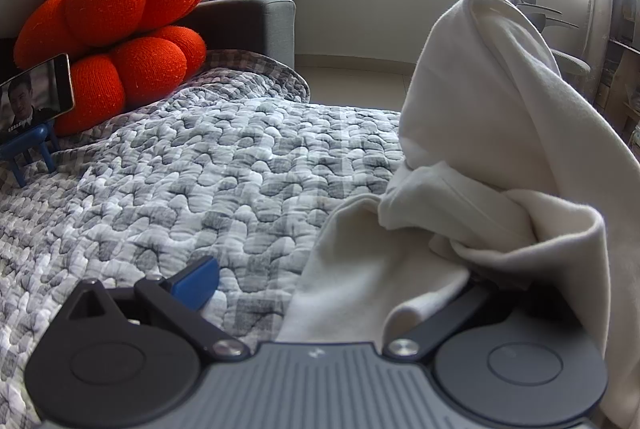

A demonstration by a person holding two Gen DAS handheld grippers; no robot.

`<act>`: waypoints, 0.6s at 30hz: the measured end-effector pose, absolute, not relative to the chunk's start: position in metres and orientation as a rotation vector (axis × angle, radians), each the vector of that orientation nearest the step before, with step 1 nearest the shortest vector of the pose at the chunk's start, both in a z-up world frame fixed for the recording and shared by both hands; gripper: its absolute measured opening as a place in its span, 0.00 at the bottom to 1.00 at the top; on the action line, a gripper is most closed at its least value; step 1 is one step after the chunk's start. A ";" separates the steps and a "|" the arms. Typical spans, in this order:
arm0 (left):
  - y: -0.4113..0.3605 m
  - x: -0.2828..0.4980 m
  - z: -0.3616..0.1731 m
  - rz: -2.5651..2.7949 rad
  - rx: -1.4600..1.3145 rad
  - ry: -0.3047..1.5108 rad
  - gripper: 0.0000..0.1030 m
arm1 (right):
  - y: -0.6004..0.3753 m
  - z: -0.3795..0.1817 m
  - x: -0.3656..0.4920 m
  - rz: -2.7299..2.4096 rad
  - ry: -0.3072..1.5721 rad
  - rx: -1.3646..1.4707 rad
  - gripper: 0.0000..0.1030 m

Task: Fold clothes
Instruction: 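Approach the crumpled white T-shirt with both open grippers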

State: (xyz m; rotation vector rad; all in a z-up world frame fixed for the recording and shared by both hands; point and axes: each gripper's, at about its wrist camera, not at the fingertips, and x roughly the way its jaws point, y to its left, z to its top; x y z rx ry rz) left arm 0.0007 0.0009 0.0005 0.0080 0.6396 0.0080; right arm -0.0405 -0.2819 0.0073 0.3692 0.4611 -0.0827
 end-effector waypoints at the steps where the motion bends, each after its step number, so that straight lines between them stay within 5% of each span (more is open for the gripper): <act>1: 0.001 0.001 0.001 0.007 0.011 0.640 1.00 | -0.283 0.007 -0.041 -0.081 0.461 0.371 1.00; 18: -0.002 -0.019 0.011 -0.123 0.094 0.728 1.00 | -0.290 0.008 -0.045 -0.033 0.460 0.426 1.00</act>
